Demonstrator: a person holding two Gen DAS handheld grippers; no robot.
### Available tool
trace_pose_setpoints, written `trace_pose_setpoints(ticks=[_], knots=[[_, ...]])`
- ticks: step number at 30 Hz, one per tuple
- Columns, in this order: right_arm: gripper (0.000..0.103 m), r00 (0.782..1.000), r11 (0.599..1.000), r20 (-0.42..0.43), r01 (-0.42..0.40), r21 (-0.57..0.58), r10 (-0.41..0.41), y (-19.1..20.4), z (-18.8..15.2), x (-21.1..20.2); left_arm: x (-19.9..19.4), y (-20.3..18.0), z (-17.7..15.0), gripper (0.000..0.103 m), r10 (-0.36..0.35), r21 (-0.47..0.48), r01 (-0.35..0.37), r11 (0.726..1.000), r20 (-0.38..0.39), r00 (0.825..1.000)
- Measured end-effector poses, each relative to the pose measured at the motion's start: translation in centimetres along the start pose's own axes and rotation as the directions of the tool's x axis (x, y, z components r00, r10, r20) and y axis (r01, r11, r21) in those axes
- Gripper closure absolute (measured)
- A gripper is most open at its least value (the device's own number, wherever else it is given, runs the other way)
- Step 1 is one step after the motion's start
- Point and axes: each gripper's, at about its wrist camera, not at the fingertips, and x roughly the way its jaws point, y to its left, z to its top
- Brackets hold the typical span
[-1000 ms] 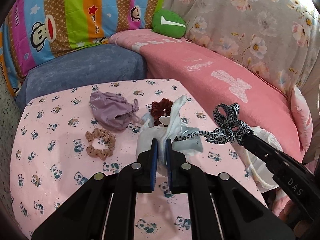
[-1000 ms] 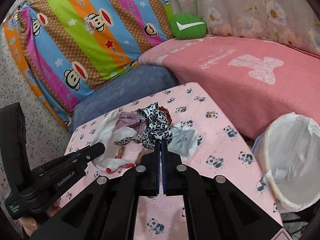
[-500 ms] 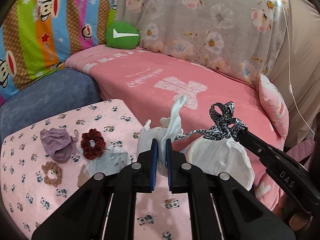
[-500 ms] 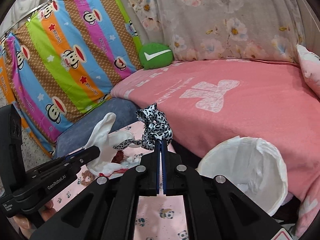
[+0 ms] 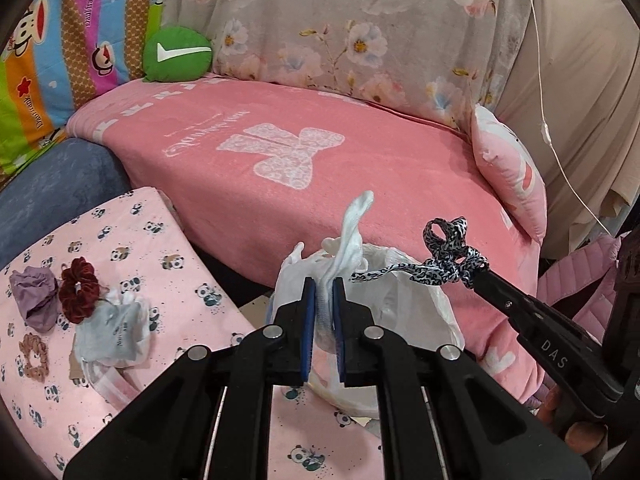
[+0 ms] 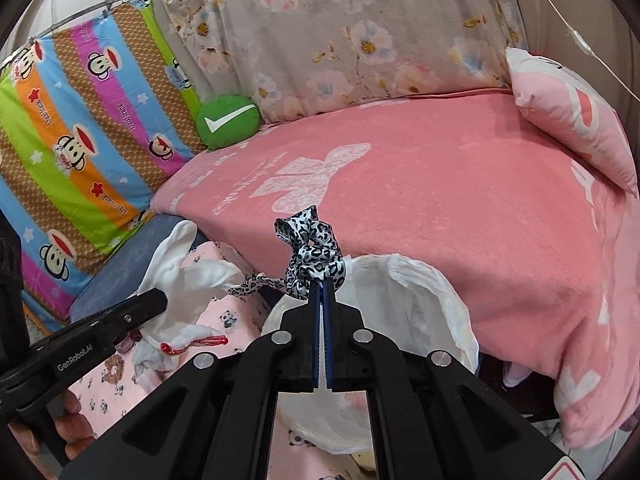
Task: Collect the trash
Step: 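Lift the leopard-print strap with the right gripper and drop it into the bin, then move the right gripper back to the pile toward the pink-white wrapper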
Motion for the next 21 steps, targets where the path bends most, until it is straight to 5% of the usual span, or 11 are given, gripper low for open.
trace_pose_setpoints(ticks=[6,8,10,12,21], knots=[[0.099,1.0,0.999,-0.012,0.027,0.017,-0.027,-1.9,-0.5,0.6,1.5,-1.7,-0.2,0.091,-0.023,0.024,0.023,0.999,-0.016,1.0],[0.096,0.999,0.999,-0.018,0.031,0.023,-0.031,-2.3,-0.7,0.9,1.7,-2.0,-0.3,0.083,-0.025,0.032,0.025,0.999,-0.017,1.0],[0.093,0.999,0.999,-0.013,0.046,0.027,-0.046,-2.5,-0.8,0.9,1.7,-2.0,-0.4,0.042,-0.01,0.028,0.01,1.0,-0.007,1.0],[0.092,0.999,0.998,-0.016,0.047,0.029,-0.047,-2.4,-1.0,0.9,1.3,-1.9,-0.5,0.03,0.015,0.018,-0.015,1.0,0.031,0.999],[0.072,1.0,1.0,-0.025,0.018,-0.001,-0.018,-0.3,-1.7,1.0,0.3,0.3,-1.0,0.03,0.059,-0.036,-0.057,0.998,0.034,0.998]])
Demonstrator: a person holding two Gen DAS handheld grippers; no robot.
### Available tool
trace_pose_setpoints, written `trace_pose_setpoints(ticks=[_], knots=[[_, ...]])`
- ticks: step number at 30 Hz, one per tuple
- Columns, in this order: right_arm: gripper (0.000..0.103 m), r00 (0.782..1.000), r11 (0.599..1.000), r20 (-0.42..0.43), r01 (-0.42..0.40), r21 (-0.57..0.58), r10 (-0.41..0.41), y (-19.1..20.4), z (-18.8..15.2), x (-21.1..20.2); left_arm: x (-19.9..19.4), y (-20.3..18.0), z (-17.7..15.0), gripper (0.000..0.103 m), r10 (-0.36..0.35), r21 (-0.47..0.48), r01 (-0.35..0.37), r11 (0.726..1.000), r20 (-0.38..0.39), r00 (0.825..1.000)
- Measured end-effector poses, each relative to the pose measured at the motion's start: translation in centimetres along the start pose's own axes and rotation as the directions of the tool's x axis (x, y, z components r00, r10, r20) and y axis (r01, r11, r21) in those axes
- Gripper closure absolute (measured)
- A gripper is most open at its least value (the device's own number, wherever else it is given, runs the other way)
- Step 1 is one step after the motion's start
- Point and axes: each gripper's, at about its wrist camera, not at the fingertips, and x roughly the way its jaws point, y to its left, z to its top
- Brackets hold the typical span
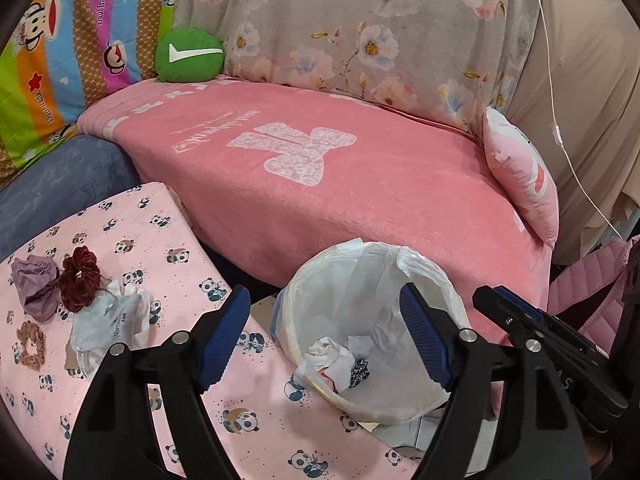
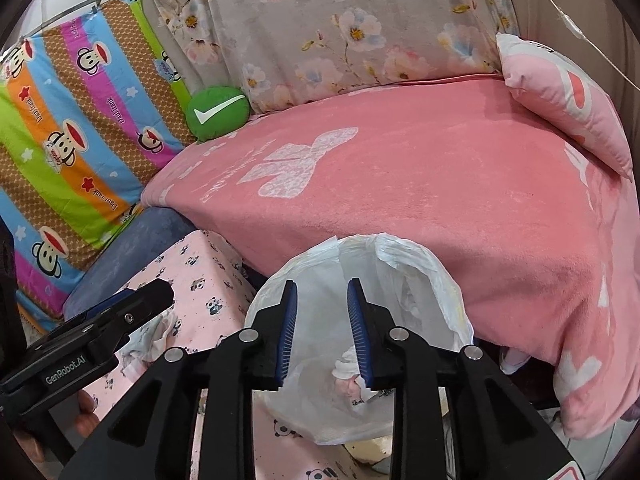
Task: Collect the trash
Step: 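Move the right gripper back to the pile toward the pink-white wrapper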
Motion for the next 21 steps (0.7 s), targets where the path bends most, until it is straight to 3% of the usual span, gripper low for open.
trace_pose_setpoints(ticks=[10,21], knots=[[0.062,1.0,0.996,-0.012,-0.026,-0.086,0.026,4.1,-1.1,-0.4,-2.0,3.8,-1.0,0.03,0.065,-0.078,-0.064,0.995,0.018,0.998],[0.052,0.994,0.986,-0.062,-0.099,-0.137,0.091,9.0,-2.8,0.0,-4.1,8.7,-3.2,0.03,0.181,-0.137,-0.182,0.974,-0.017,0.983]])
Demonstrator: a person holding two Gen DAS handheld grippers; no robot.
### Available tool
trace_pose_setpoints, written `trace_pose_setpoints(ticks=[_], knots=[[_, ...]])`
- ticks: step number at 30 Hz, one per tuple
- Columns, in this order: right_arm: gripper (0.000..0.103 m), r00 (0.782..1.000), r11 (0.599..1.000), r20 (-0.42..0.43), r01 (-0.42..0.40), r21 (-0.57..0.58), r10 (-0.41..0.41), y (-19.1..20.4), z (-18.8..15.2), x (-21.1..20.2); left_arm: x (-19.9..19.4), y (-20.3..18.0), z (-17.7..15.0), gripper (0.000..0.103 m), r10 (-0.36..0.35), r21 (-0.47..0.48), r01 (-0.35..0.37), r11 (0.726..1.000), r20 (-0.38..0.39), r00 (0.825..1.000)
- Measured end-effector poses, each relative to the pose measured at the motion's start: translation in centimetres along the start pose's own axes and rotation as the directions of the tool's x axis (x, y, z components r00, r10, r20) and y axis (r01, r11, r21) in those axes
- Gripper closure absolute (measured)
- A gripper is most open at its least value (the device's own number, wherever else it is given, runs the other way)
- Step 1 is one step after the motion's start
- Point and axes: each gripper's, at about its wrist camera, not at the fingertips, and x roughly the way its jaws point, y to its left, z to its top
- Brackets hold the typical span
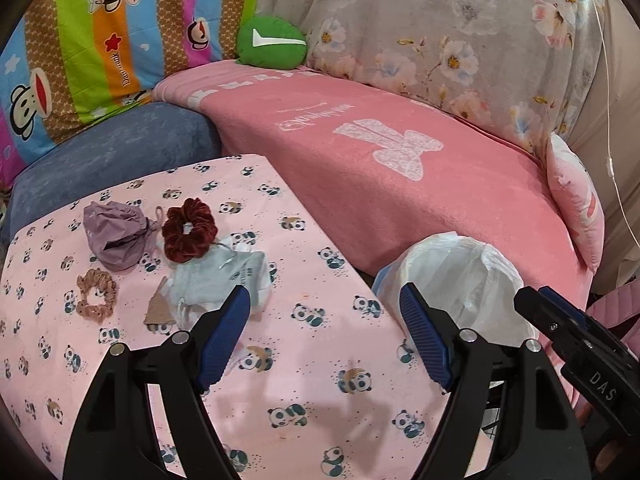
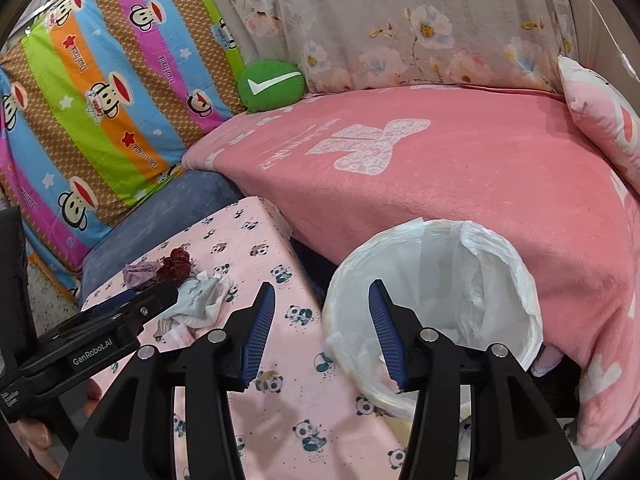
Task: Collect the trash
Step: 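Move the right gripper back to the pile toward the pink-white wrapper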
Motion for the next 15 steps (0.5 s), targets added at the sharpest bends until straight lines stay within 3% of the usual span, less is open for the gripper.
trace_pose_setpoints(ticks=[15], knots=[[0.044,0.989,0.99,-0.125,-0.098,-0.103,0.085,8.8,-3.5,4.2,-0.6,9.4,-2.1,0.026,0.117,-0.137,-0.12,0.983,-0.029,0.993]])
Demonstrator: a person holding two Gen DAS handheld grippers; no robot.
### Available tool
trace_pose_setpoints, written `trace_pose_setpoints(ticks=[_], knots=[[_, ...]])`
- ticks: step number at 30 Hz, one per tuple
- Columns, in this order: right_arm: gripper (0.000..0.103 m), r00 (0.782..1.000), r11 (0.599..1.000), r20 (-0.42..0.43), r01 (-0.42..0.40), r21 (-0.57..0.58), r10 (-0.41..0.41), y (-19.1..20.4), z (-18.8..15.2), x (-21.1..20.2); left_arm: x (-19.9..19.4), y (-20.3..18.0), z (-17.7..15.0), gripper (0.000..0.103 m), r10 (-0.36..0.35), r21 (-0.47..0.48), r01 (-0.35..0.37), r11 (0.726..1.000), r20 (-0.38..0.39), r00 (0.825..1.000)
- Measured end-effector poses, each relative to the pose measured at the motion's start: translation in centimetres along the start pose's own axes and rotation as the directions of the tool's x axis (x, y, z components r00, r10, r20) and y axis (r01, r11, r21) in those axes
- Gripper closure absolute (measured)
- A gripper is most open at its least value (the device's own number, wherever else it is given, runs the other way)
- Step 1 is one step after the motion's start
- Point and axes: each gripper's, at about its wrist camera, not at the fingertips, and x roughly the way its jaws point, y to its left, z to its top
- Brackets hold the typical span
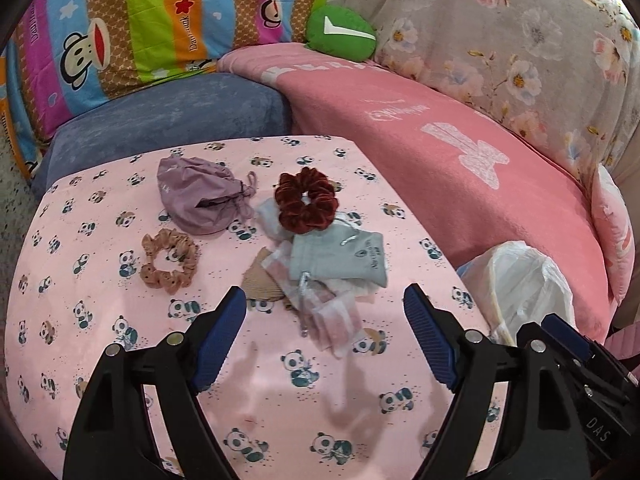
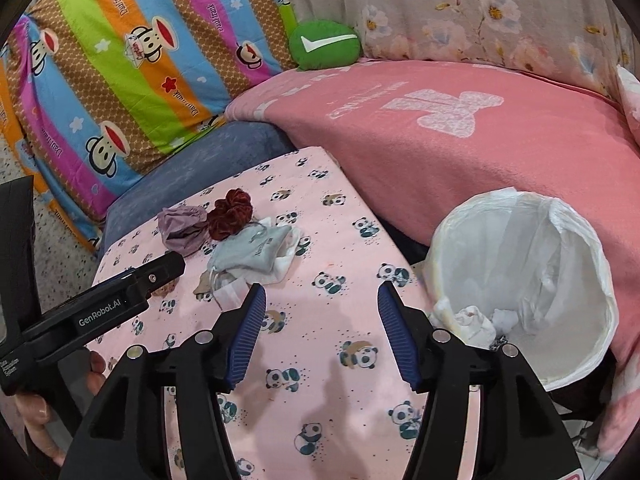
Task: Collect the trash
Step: 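Move the right gripper back to the pile toward the pink-white wrapper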
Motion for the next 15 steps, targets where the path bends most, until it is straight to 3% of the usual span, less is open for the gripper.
trace_pose_setpoints(ticks=[8,15], knots=[[0.041,0.998,0.999,-0.063,-0.024,-0.033,0.022,3.8,-1.3,3.9,1.0,5.6,-0.5,0.025,0.076,-0.05,-0.077,0.996,-0.019,0.997],[0.037,0.993,0.994,-0.117,-0.041,-0.099,0.029,7.3,-1.9,8.2,2.2,10.7,-0.6,0.018,0.156,-0.082,-0.159,0.984,-0.04,0.987]])
